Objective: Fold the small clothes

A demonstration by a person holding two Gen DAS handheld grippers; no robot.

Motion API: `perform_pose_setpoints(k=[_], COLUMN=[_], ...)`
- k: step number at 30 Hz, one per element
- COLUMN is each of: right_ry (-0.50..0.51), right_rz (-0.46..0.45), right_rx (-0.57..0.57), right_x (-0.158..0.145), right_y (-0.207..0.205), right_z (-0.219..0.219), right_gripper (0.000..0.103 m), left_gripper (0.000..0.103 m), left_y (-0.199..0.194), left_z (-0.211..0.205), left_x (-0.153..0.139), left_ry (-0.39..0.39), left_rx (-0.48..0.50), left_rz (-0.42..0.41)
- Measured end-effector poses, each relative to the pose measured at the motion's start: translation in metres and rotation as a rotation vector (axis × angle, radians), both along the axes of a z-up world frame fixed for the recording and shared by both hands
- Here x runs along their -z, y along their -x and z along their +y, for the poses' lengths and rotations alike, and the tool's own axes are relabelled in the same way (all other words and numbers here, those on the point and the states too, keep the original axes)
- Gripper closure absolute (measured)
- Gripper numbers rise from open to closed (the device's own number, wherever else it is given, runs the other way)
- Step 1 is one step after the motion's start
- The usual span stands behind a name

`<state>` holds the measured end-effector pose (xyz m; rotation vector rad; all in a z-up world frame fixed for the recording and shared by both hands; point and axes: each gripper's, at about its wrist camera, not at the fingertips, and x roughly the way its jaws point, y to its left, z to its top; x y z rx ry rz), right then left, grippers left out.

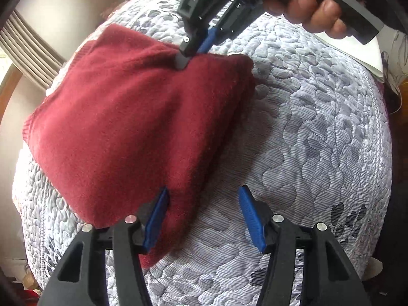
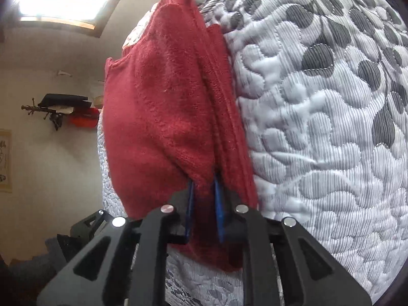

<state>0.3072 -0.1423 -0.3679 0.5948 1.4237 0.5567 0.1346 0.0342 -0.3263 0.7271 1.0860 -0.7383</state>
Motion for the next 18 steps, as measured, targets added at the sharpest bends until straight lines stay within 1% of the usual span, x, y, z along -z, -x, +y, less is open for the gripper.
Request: perform_pose_setpoints(k=[1,2,3,5,6,8,9,10,11,12,13,14,15,16,18], right_ry=[-0.019,-0.019,-0.013,-0.005,-0.016,-0.033,0.004,0.059,0.089,0.065,0.018,0.002,0.012,0.027,0.052], right_rz=[0.001,-0.015,-0.052,-0.124,-0.138,-0.131,-0.111,-0.079,-0.056,-0.047,-0.048,-0.065,-0.080,-0.087,-0.073], right_rx=[0.000,0.011,0.022,0.030,0.028,0.004,-0.008,-0.009,0.003,0.027,0.053,0.062,0.067,0.072,0.058], right_x=[-0.007,-0.018,-0.030,-0.050,-0.052,-0.047,-0.038,-0.023,-0.010,-0.008,-0.014,-0.023,-0.031,-0.036,-0.037], right_y=[-0.001,-0.004,-0.008,-0.021,-0.029,-0.046,-0.054,-0.060,-0.062,-0.061,-0.055,-0.044,-0.031,-0.013,0.017], right_z=[-0.001,-0.002,-0.003,0.001,0.006,0.018,0.021,0.020,0.014,0.005,-0.003,-0.010,-0.016,-0.024,-0.029], right_gripper=[0.072,0.071,0.067,0.065,0.065,0.065,0.071,0.091,0.102,0.103,0.094,0.082,0.054,0.043,0.042], left_gripper=[0.045,0.045,0.045,0.042,0.042,0.041,0.039,0.037,0.037,0.037,0.037,0.036,0.034,0.033,0.033], left_y=[-0.001,0.001,0.005,0.008,0.008,0.003,-0.002,-0.006,-0.013,-0.018,-0.024,-0.029,-0.031,-0.031,-0.031], left_z=[0.002,0.004,0.009,0.021,0.028,0.045,0.054,0.065,0.079,0.094,0.106,0.120,0.135,0.146,0.161], left_x=[-0.003,-0.008,-0.014,-0.028,-0.035,-0.045,-0.049,-0.051,-0.052,-0.051,-0.051,-0.051,-0.050,-0.049,-0.043], left_ry=[0.006,0.021,0.038,0.083,0.113,0.180,0.215,0.247,0.282,0.321,0.358,0.399,0.445,0.475,0.490], left_rx=[-0.005,-0.016,-0.030,-0.080,-0.119,-0.221,-0.280,-0.341,-0.409,-0.484,-0.551,-0.614,-0.673,-0.718,-0.774], left_rz=[0.006,0.012,0.013,0.022,0.035,0.075,0.101,0.130,0.159,0.199,0.239,0.270,0.295,0.313,0.324])
